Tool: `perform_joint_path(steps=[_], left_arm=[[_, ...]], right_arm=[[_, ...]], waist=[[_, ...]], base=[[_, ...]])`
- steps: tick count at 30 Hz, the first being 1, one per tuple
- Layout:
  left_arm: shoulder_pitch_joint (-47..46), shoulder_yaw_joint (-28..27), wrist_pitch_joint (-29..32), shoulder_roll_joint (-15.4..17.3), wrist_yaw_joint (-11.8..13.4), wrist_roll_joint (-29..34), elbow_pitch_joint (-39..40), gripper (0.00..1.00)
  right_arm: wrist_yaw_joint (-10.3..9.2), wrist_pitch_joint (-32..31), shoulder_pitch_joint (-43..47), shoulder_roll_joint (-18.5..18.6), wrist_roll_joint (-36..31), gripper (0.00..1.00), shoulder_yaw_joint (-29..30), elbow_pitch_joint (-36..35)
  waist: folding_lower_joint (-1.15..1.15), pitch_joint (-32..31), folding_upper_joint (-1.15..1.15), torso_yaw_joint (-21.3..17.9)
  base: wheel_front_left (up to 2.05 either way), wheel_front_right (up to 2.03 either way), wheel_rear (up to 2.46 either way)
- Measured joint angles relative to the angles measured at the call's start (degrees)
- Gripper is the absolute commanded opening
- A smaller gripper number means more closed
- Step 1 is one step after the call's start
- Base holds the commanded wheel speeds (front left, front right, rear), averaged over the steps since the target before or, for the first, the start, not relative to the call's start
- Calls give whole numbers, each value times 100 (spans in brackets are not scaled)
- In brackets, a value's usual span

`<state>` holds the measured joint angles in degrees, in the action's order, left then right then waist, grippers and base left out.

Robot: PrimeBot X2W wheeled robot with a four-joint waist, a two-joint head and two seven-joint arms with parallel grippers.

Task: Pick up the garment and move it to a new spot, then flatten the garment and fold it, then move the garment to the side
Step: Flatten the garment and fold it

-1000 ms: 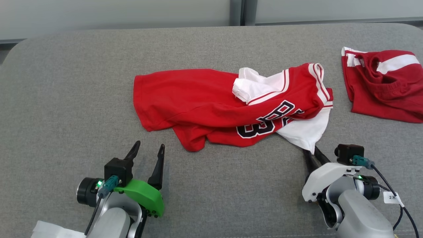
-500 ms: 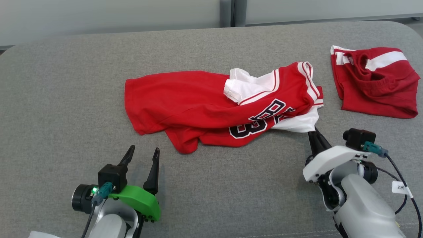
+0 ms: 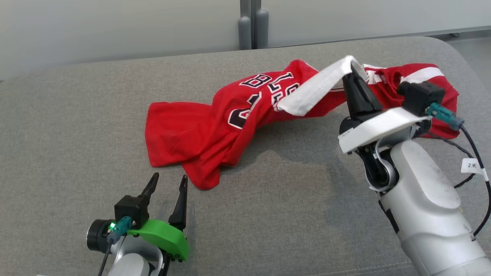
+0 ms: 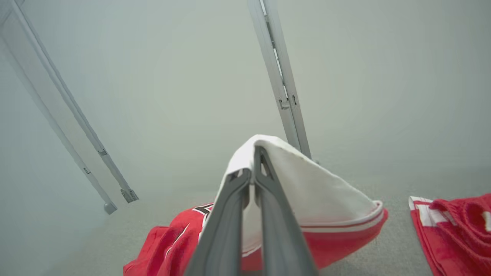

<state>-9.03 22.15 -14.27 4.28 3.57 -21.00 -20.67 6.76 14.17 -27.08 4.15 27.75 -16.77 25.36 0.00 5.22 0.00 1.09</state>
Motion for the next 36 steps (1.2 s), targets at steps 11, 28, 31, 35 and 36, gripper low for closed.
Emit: perform_joint_path(steps=[11, 28, 31, 35, 36], left_arm=[[274, 8, 1, -76, 1, -160, 47, 100], [467, -167, -15, -122, 84, -256, 466, 100], [421, -148, -14, -122, 84, -230, 504, 100], [357, -224, -15, -126, 101, -198, 616, 100], [358, -253, -15, -125, 102, -198, 623, 100]], right_arm=[[30, 19, -646, 299, -166, 0, -356, -824], [32, -871, -2021, 318, 54, 0, -1414, -1337], [37, -959, -2338, 287, 74, 0, -1149, -1131], [27, -872, -2782, 412, 208, 0, -557, -969], [26, -911, -2766, 459, 226, 0, -555, -844]], waist=[[0, -483, 0, -4], [0, -659, 0, -29], [0, -655, 0, 22], [0, -653, 0, 139], [0, -652, 0, 165]], base=[[0, 0, 0], [0, 0, 0], [0, 0, 0], [0, 0, 0], [0, 0, 0]])
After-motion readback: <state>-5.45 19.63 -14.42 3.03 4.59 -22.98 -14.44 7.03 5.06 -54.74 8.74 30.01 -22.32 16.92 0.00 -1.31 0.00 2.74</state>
